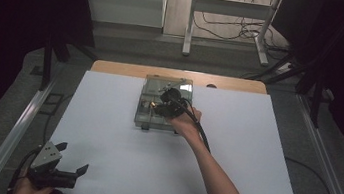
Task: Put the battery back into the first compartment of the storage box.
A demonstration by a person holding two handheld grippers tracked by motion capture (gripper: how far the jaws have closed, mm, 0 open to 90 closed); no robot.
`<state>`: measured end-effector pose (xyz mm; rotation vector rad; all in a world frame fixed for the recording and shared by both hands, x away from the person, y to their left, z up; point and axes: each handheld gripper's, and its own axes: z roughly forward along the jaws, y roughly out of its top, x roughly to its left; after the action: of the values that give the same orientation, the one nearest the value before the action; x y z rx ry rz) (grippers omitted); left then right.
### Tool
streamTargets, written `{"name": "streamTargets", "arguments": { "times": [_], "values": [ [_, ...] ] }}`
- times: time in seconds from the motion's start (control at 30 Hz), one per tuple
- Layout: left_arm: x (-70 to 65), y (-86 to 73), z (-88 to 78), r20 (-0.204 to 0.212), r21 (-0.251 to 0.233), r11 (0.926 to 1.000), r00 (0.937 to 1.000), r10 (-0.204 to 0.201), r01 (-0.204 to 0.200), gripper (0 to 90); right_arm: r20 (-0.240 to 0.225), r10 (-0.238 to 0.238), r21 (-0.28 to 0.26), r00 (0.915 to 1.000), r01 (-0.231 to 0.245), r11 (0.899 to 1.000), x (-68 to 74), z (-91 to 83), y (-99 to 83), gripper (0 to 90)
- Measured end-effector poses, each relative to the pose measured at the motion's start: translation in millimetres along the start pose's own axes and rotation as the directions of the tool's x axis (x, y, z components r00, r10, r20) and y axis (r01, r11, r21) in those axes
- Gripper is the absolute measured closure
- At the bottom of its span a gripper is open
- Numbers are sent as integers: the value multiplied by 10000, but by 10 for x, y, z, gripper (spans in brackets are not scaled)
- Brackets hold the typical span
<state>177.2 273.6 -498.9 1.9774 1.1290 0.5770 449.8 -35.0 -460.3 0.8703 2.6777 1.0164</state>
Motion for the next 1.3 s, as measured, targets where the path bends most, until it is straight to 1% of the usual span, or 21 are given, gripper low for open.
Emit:
{"name": "streamTargets", "arguments": {
  "times": [0.07, 0.23, 0.33, 0.37, 0.4, 0.47, 0.6, 0.67, 0.77, 0.83, 0.9, 1.0, 1.2, 1.3],
  "values": [
    [-1, 0, 0, 0, -1, 10000, 10000, 5, -5, 7, -15, 61, 21, 10000, -61, 10000, -16, 44, 48, 770],
    [-3, -1, 0, -5, -11, 10000, 10000, 19, -19, 7, 168, 45, 51, 9998, -45, 10000, -26, 163, 184, 770],
    [-4, -1, 0, 1, -12, 10000, 10000, 28, -28, 7, 294, 171, 17, 9994, -171, 9999, -38, 233, 272, 770],
    [-4, -1, 0, 1, -12, 10000, 10000, 28, -28, 8, 294, 171, 17, 9994, -171, 9999, -38, 233, 272, 770],
    [-3, -1, 0, 3, -10, 10000, 10000, 29, -29, 7, 389, 299, 64, 9988, -302, 9995, -52, 284, 326, 770],
    [-5, -2, 0, 21, -14, 10000, 10000, 7, -7, 7, 497, 357, 122, 9981, -364, 9993, -61, 341, 369, 769],
    [-5, -3, 0, 27, -18, 10000, 10000, 15, -15, 7, 676, 468, 311, 9966, -490, 9983, -72, 467, 424, 769],
    [-3, -3, -1, 18, -26, 10000, 10000, 41, -41, 7, 680, 549, 370, 9962, -575, 9977, -83, 532, 436, 768],
    [0, -5, -4, 36, -46, 10000, 10000, 36, -35, 7, 803, 524, 413, 9954, -558, 9976, -90, 605, 437, 752],
    [2, -7, -8, 52, -70, 10000, 10000, 16, -16, 7, 716, 667, 191, 9952, -683, 9975, -102, 602, 437, 674],
    [2, -8, -8, 69, -80, 10000, 10000, -20, 20, 7, 663, 710, 112, 9953, -719, 9973, -117, 582, 436, 611],
    [-3, -6, -6, 57, -67, 10000, 10000, 17, -17, 7, 709, 729, 146, 9948, -741, 9971, -134, 538, 431, 561],
    [-6, -5, -6, 41, -48, 10000, 10000, 48, -48, 7, 216, 1045, 216, 9943, -1050, 9942, -169, 459, 408, 462],
    [-3, -6, -7, 32, -62, 10000, 10000, 56, -56, 7, 99, 992, 194, 9950, -994, 9949, -167, 421, 382, 443]
  ]
}}
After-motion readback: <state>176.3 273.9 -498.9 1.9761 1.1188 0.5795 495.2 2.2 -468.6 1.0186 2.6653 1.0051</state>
